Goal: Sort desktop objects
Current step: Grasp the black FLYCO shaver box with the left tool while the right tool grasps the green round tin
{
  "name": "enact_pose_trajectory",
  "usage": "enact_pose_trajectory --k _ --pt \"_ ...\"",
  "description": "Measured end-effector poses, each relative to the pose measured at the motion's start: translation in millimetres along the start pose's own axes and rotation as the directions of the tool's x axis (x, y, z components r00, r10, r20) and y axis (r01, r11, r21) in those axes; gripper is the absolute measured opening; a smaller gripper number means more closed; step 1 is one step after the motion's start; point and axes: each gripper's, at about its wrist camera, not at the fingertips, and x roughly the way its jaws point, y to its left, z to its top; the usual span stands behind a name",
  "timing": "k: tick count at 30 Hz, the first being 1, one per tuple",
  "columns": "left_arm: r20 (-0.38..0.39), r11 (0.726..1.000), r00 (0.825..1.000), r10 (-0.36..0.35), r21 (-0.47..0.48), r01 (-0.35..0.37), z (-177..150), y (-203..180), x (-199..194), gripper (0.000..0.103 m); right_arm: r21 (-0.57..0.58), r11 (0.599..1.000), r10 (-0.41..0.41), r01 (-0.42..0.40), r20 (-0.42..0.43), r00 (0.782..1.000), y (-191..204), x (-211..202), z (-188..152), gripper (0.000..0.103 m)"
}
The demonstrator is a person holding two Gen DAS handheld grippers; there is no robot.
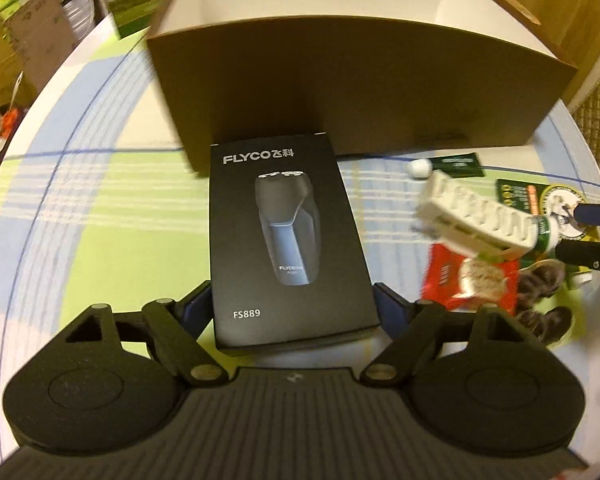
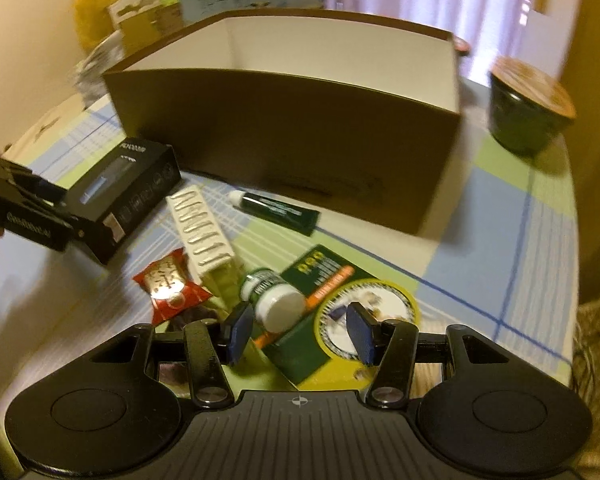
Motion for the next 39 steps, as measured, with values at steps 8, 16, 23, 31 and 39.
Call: enact_pose_trajectory --k 8,16,23,31,39 --pt "-0.015 1.000 1.000 -0.007 0.002 0.007 -25.2 33.2 -17.8 0.080 -0.140 0.990 0.004 -0.008 -0.026 1.000 11.1 20.6 5.1 0.049" --pt "-0.018 1.000 1.000 -0.017 0.010 0.017 -35.1 38.8 -28.9 0.081 -0.181 0.983 0.000 -0.003 -0.015 1.000 18.6 24.8 -1.4 0.036" --pt "0.014 1.000 1.000 0.005 0.007 -0.005 -26.3 37.2 -30.2 0.081 -0.036 0.994 -0.103 0.105 0.032 0.994 18.0 -2.1 4.1 0.036" --pt "0.011 0.999 0.999 0.040 0.015 -0.040 -9.0 34.0 -21.0 0.082 0.234 0.962 -0.163 0.142 0.074 0.984 10.3 -40.1 -0.7 0.036" --pt "-0.041 0.997 0.996 0.077 0.029 -0.076 2.6 31.1 -1.8 0.079 0.306 0.941 -0.167 0.143 0.051 0.985 13.8 -51.4 -11.4 0.036"
